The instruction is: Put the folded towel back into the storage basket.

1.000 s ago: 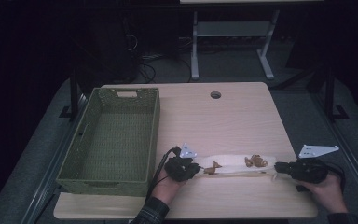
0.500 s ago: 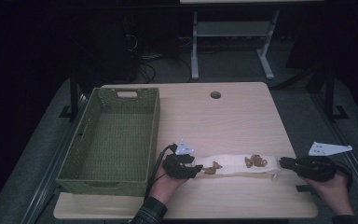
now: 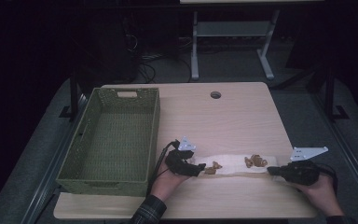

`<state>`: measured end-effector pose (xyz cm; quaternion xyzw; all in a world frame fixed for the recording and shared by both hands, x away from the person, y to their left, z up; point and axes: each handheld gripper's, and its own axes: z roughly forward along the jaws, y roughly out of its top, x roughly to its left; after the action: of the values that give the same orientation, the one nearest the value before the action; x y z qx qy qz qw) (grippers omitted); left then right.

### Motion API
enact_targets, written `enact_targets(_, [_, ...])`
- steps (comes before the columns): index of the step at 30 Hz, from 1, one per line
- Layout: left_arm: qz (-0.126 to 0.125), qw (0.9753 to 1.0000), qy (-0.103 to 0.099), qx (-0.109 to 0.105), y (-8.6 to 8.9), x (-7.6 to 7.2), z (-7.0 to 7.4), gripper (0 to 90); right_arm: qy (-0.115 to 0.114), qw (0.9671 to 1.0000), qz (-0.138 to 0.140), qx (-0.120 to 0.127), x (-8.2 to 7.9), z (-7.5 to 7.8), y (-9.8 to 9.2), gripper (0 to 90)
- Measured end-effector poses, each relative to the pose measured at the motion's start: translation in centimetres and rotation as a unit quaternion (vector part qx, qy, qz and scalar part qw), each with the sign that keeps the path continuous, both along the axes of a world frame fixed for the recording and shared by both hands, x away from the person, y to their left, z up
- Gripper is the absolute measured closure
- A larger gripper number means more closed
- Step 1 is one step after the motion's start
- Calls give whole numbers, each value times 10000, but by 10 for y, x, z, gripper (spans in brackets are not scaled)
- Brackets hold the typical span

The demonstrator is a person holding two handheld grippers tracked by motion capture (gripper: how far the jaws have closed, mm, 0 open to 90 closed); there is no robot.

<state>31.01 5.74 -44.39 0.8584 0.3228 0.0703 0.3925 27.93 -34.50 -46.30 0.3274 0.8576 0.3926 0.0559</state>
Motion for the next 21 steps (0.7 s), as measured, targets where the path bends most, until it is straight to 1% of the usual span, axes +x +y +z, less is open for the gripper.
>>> enact_targets(1, [17,10000,28,-10,0,0,0,322,-3,10000,-5,-75,1,-1,1,897])
enact_targets(4, [3,10000,19,19,-1,0,-1,322,-23,9999,-21,-146,6,-4,3,897])
enact_targets(5, [3,10000,21,15,-1,0,-1,321,3,9999,-60,-135,9,-4,4,897])
enact_targets(7, [-12,10000,-1,26,-1,0,-1,318,-63,9998,-59,-193,13,-4,4,897])
enact_targets(9, [-7,10000,21,4,-1,0,-1,317,-81,9997,-85,-210,17,-5,5,897])
enact_targets(10, [-24,10000,-2,32,-1,0,-1,317,-96,9996,-105,-223,19,-5,5,897])
enact_targets(13, [-25,10000,2,18,0,-1,-2,315,-163,9994,-152,-267,26,-5,6,897])
enact_targets(20, [-42,10000,30,-1,-1,-1,-2,315,-264,9990,-179,-329,50,-5,12,898])
enact_targets(21, [-47,10000,33,6,-1,-1,-2,315,-247,9990,-203,-326,54,-5,14,897])
